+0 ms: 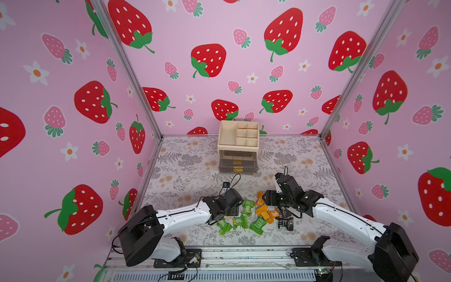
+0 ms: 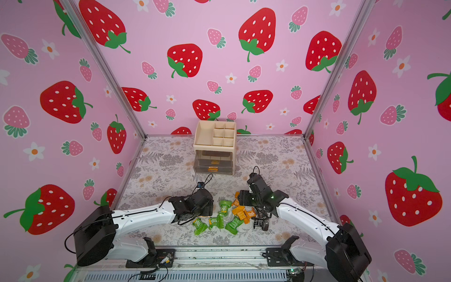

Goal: Place the cookies into the drawer by color
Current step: Pick up the cookie at the center of the board.

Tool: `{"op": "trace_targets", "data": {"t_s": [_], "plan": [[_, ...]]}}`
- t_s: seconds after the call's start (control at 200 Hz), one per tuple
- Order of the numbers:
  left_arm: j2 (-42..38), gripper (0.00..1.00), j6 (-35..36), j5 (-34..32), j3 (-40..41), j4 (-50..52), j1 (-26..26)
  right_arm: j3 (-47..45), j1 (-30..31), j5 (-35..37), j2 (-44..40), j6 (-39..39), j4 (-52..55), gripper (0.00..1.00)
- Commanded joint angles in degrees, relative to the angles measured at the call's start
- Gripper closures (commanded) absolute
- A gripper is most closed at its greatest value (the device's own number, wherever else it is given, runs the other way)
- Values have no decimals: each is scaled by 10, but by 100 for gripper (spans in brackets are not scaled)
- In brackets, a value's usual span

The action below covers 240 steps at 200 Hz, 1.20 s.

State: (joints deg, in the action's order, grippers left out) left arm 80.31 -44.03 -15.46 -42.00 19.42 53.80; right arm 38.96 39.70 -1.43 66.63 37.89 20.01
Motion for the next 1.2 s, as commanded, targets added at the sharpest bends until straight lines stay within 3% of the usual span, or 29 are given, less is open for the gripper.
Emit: {"op": "trace_targets", "data": {"t_s": [0.0,0.21,0.465,0.585,0.69,0.75,0.98,1.196], "plan": [[13,25,-6,-21,-22,41,3,-11,-3,-11,-4,-10,-15,32],[45,25,5,1,-31,28,-6,-16,-3,-19,0,-10,-25,32],[84,32,20,24,-39,6,-22,-31,-3,-13,-24,-11,-20,32],[103,38,22,20,-49,16,-22,-37,-3,-9,-40,-11,-16,32],[112,50,17,25,-49,16,-20,-42,-4,-9,-51,-10,-14,32],[108,56,15,21,-47,20,-18,-41,-4,-9,-54,-10,-14,33],[68,59,25,-5,-59,57,-17,-23,-3,-16,-43,-18,-15,33],[-34,60,35,-65,-102,144,-1,23,-15,-42,-53,-25,-9,33]]}}
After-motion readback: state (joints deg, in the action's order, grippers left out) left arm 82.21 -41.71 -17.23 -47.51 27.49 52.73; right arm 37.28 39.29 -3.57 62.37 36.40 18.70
